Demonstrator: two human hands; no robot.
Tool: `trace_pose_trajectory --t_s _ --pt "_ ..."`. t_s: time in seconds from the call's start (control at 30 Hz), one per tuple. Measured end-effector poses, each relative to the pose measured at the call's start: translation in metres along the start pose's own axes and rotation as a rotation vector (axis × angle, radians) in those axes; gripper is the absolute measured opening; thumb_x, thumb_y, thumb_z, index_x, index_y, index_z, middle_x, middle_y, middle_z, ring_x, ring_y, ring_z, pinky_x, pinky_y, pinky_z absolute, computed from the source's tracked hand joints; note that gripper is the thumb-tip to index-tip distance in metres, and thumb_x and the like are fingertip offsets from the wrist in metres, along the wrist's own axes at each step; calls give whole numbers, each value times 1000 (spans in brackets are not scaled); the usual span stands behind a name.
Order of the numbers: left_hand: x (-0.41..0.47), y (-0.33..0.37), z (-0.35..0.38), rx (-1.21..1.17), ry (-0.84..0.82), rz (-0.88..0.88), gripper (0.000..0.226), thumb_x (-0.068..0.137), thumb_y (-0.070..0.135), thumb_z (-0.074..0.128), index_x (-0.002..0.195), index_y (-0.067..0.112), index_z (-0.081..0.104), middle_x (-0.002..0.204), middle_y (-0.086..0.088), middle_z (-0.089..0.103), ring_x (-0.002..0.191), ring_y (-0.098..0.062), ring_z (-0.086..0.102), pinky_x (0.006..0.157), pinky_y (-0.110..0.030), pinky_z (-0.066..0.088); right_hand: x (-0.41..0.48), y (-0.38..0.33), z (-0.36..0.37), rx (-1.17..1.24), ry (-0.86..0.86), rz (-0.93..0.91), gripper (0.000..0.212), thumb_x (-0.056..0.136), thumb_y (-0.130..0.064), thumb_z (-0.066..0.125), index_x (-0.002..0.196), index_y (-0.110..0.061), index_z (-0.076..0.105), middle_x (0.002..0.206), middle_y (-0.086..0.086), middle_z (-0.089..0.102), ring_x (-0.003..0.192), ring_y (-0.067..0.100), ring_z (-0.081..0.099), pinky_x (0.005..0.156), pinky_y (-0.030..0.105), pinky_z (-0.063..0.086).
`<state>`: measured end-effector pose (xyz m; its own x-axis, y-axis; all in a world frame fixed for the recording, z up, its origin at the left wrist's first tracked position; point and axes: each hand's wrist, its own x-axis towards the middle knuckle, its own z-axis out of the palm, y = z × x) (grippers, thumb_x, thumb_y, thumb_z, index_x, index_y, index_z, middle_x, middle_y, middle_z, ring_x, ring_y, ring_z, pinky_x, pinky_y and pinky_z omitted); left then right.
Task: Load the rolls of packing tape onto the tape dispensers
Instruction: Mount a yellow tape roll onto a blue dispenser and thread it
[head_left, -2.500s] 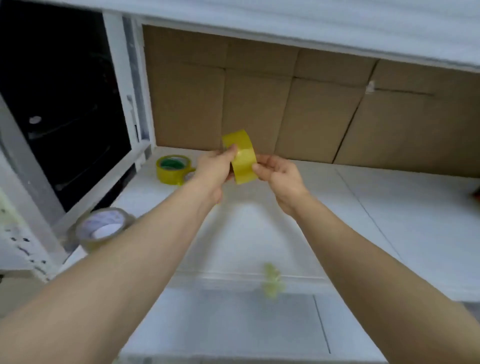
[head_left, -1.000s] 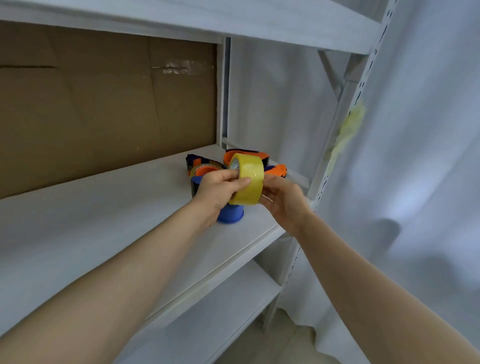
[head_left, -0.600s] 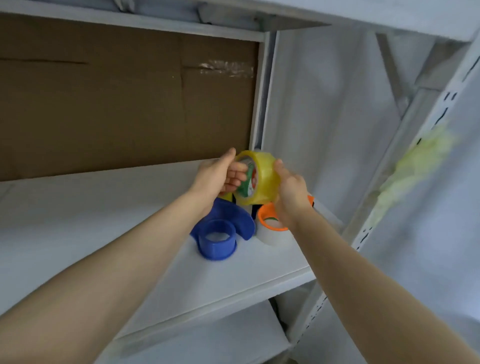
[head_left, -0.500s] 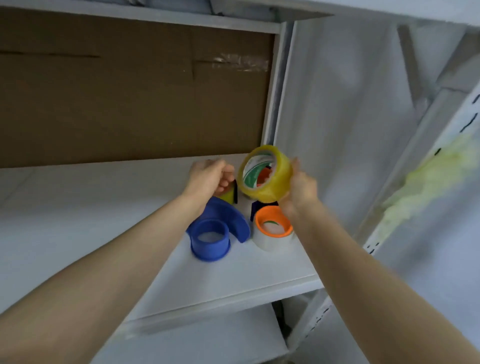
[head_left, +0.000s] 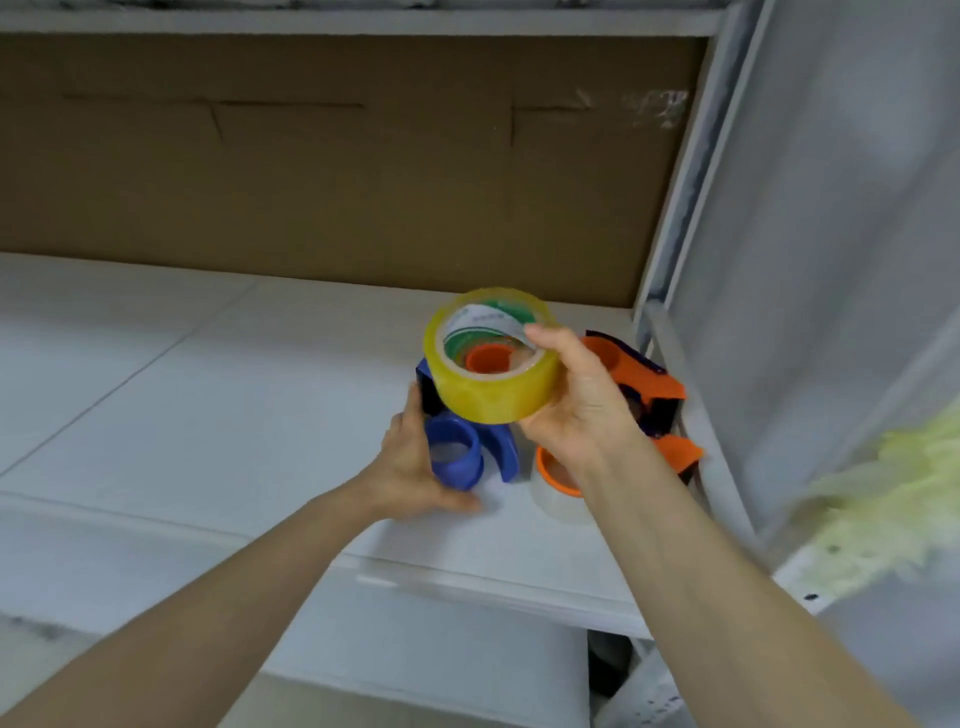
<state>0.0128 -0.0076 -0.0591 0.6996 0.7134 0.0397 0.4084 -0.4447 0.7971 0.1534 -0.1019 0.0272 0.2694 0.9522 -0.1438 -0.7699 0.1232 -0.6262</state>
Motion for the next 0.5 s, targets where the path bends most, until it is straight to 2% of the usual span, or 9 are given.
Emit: trace_pose_trajectory --t_s 0.03,0.07,0.1,0.17,0.23,0.3,0.33,0.4,0.5 --pt "-1 -7 4 -95 28 9 118 31 46 81 135 19 30 121 10 48 113 -3 50 92 -17 47 -2 8 6 -46 28 33 10 84 -10 56 90 -8 63 69 6 69 64 17 68 71 33 56" --pt "-2 -14 6 -163 71 -9 103 33 44 80 127 22 44 115 12 55 107 -4 56 89 -17 49 -2 19 12 -89 79 66 8 85 -9 55 87 -8 62 60 3 66 54 14 66 62 30 55" --pt "-3 -20 7 -208 110 -24 85 35 42 80 116 28 56 110 9 63 103 -8 61 89 -24 52 -3 30 18 -121 134 82 9 85 -8 56 92 -7 63 59 3 65 49 13 64 54 28 54" --pt "-7 -28 7 -272 149 -21 64 37 38 84 98 42 66 105 -1 70 101 -18 66 93 -43 52 3 54 22 -149 245 43 31 82 -6 61 113 -3 60 74 7 65 54 13 64 48 25 52" --pt "-12 -32 4 -283 160 -3 72 38 36 87 107 36 65 111 -2 69 105 -17 65 95 -44 51 10 69 21 -160 344 -3 41 79 -7 64 120 -3 58 85 9 65 66 17 64 52 26 53" --pt "-15 -31 1 -285 169 -13 93 38 37 88 123 20 56 117 2 66 108 -10 63 97 -38 50 15 75 19 -207 417 -46 32 80 -10 64 112 -6 63 89 9 67 79 23 65 60 27 54" --pt "-15 -31 1 -285 171 -18 103 37 39 88 130 17 49 119 5 65 109 -7 62 97 -33 50 17 77 16 -263 450 -77 24 82 -12 62 106 -10 65 91 8 68 85 25 65 63 28 54" --pt "-15 -31 0 -269 172 -52 127 33 43 88 142 15 30 124 8 61 113 -7 59 97 -28 48 20 83 9 -426 490 -157 19 86 -15 57 103 -14 66 98 7 69 96 27 65 77 35 55" --pt "-16 -32 3 -291 178 -121 148 36 38 89 150 16 -3 129 4 57 119 -13 54 102 -34 44 20 90 1 -636 502 -259 30 93 -10 47 121 -13 59 111 3 63 106 22 60 92 35 51"
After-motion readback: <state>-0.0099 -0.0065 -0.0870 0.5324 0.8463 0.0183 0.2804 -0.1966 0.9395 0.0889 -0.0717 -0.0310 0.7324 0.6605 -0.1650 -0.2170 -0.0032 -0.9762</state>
